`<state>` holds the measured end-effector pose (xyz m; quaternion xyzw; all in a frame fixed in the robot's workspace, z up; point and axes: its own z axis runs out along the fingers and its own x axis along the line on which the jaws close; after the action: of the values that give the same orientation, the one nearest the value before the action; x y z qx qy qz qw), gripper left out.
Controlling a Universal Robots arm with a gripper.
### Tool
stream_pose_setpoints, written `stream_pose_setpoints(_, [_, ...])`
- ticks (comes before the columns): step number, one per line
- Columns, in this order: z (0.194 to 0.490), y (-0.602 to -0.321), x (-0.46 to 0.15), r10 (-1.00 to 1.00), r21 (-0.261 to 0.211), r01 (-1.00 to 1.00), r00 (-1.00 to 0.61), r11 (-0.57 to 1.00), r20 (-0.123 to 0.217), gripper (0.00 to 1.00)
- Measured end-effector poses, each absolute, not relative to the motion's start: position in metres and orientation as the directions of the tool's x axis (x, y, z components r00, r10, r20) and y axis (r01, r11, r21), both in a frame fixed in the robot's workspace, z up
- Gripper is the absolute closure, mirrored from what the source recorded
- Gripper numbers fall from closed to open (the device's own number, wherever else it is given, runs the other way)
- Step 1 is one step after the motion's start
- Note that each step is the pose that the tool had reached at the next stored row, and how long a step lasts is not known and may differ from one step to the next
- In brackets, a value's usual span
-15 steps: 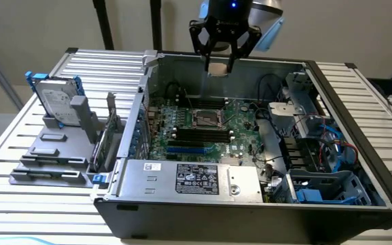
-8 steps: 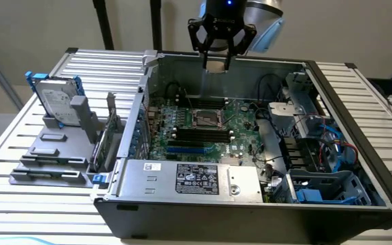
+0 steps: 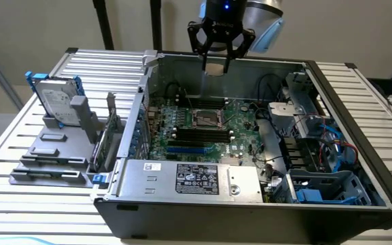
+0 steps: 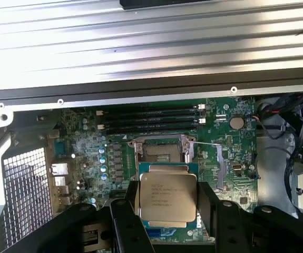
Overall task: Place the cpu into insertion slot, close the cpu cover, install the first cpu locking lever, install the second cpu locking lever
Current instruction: 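Place the cpu into insertion slot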
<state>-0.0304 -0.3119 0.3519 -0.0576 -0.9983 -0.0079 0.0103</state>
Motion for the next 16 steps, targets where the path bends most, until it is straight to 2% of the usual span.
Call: stream_pose_setpoints(16, [0.336, -0.312, -0.030, 0.328, 0.005, 0.329, -0.943, 0.944, 0.059, 0.46])
